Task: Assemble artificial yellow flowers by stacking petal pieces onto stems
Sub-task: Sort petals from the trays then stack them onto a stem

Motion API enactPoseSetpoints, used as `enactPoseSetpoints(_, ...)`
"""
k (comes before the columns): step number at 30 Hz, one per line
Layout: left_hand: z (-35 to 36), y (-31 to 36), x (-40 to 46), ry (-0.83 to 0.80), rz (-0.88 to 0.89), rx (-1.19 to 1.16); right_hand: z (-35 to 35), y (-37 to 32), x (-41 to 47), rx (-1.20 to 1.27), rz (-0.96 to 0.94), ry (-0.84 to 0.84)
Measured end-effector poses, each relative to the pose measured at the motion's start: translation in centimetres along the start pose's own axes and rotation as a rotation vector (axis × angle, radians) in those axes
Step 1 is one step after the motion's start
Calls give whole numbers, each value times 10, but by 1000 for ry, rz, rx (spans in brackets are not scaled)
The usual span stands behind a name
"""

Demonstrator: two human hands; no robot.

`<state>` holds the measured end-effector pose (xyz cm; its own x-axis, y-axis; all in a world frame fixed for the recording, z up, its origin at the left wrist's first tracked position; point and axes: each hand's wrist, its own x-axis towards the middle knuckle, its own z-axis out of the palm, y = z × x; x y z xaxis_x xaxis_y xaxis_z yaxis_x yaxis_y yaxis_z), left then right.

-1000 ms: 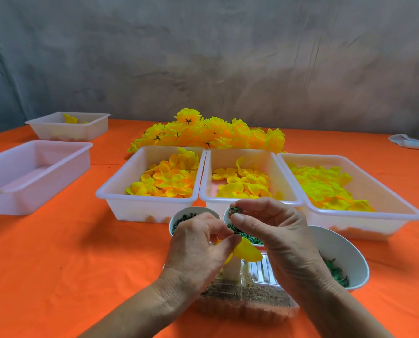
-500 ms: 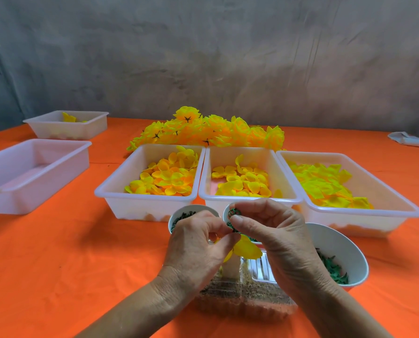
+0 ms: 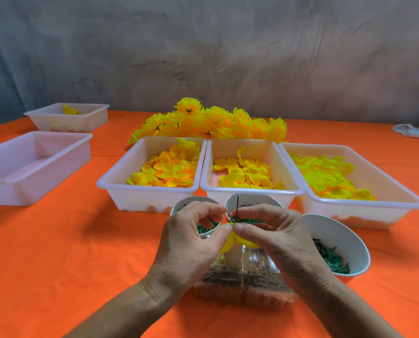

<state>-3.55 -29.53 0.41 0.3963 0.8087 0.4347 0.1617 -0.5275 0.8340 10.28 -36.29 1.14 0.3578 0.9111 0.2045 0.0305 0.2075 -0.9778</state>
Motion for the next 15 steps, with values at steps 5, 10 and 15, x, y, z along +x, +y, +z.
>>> enactPoseSetpoints(5, 2, 0, -2, -1, 27, -53, 0, 1, -2, 11, 16, -2)
enactPoseSetpoints(10, 5, 1, 1, 52, 1, -44, -4, -1, -3, -32, 29, -44)
enactPoseSetpoints(15, 4, 5, 2, 27, 9, -38, -5, -4, 2, -75, -4, -54)
